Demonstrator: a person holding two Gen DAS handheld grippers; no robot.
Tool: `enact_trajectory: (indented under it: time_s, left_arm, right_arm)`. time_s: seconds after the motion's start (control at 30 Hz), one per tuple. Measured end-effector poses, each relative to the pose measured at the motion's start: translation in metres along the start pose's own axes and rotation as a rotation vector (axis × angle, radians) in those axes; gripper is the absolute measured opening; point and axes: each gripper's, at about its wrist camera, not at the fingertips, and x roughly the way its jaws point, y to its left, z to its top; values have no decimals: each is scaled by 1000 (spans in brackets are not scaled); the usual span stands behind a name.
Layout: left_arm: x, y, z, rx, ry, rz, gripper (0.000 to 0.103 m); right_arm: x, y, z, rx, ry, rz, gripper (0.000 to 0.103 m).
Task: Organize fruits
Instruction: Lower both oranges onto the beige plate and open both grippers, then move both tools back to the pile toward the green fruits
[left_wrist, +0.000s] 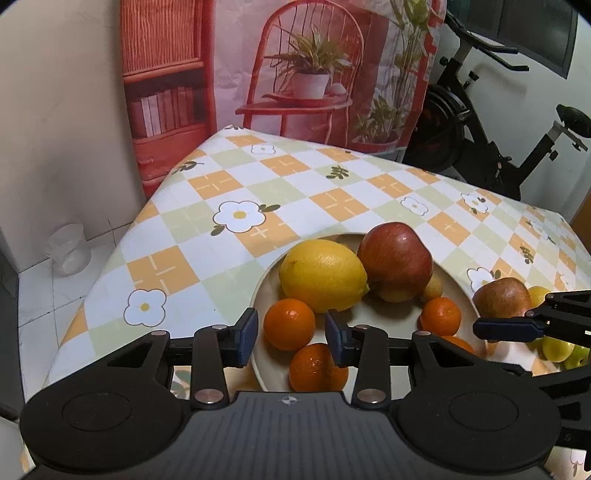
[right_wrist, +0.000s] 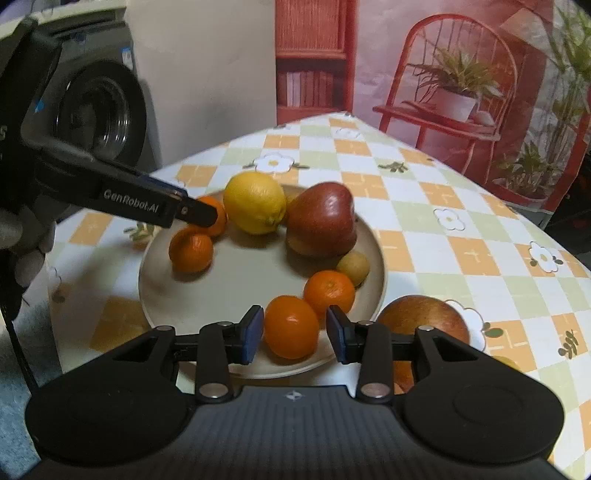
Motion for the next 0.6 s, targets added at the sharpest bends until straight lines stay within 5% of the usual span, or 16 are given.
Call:
enact_trajectory:
  time_s: [0.6]
  left_arm:
    - [-24, -50, -5, 55, -69, -77, 42]
  right_arm:
    - [-75, -53, -24, 231, -173, -106, 40]
